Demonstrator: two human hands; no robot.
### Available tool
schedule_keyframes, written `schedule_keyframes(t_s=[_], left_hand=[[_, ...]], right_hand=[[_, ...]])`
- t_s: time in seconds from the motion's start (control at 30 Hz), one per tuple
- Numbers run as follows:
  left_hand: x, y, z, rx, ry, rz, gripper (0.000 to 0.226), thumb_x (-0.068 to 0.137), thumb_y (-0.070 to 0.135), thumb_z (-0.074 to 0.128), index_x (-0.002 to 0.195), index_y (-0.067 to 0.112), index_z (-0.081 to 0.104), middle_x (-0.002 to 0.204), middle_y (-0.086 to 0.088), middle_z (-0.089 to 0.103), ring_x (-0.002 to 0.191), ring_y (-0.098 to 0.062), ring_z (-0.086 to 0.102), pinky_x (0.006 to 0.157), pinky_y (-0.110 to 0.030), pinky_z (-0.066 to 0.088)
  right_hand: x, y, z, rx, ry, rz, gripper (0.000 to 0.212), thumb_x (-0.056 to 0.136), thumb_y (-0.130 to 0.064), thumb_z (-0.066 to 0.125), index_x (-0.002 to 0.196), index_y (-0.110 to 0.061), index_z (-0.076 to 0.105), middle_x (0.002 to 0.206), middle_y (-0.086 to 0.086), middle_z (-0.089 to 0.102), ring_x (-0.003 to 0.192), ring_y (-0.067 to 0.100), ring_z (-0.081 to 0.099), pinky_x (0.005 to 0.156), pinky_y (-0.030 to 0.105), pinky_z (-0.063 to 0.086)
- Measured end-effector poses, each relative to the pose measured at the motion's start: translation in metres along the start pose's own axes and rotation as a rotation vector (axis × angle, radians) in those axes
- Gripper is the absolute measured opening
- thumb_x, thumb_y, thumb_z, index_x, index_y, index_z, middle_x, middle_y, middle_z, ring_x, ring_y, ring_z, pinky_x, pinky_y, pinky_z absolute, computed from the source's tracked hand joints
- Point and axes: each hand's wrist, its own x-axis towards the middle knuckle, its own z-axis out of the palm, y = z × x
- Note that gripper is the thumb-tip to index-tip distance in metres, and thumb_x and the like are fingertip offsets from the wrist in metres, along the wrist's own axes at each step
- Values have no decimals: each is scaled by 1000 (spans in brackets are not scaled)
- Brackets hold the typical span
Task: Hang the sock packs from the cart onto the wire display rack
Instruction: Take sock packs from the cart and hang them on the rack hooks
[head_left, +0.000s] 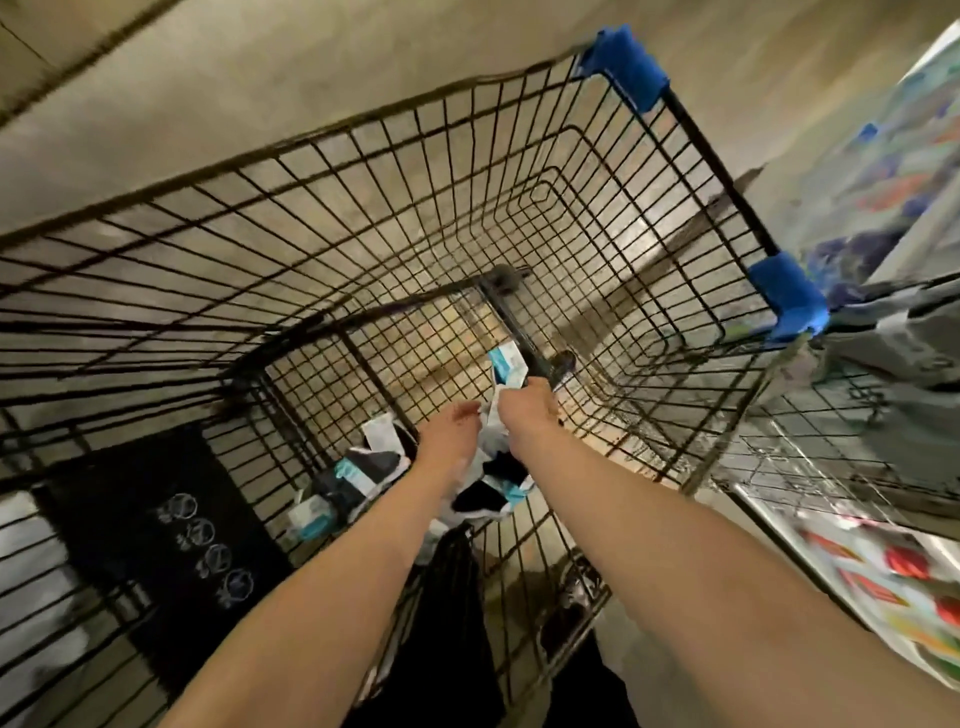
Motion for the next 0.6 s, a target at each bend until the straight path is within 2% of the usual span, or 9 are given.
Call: schedule_keyframes(t_s=[0.07,0.17,0.27,0.37,0.43,0.53,0.6], left_hand=[[17,1,5,54,-32,5,35,99,15,50,131,18,63,122,5,63,115,-15,56,102,-28,40],[37,-4,14,-5,-97,-29,38,99,15,53,136,16,59,133,-3,62,122,-21,57,107,-35,43],[43,-16,20,-122,-142,-67,36,99,4,50,134,12,57,126,-4,62,117,-20,57,97,-30,45],[40,-25,23,-305,-145,-100,39,99,-2,49,137,7,49,131,-4,56,111,-18,55,87,-24,49],[36,-28,21,-339,-129,-100,42,100,0,49,141,9,45,134,-1,52,110,-15,53,81,-18,49],[28,-31,13,-306,-66,-35,43,101,6,51,142,17,45,137,-4,55,107,-11,58,83,-25,50],[19,-26,8,-323,-26,4,42,102,12,54,142,22,47,132,4,56,102,-4,59,74,-15,51]], right_hand=[[-3,-8,1,-14,28,58,52,83,-21,59,134,-18,48,129,12,54,116,36,56,101,44,49],[7,-5,10,-42,7,90,63,85,-21,63,142,-17,36,138,17,53,123,39,54,102,48,49],[11,2,17,-117,-2,106,63,89,-32,67,143,-16,38,138,18,52,126,38,55,102,44,50],[11,7,19,-112,1,86,56,90,-36,67,140,-15,51,138,15,54,122,36,58,99,42,52],[9,10,19,-67,-12,55,47,93,-32,62,136,-13,59,136,16,58,119,35,60,101,43,52],[-8,4,13,75,-9,-17,46,94,-33,59,138,-18,60,139,11,58,121,32,58,104,47,50],[-21,-6,8,129,4,-70,43,92,-38,59,132,-23,63,133,8,60,118,31,60,100,48,52]])
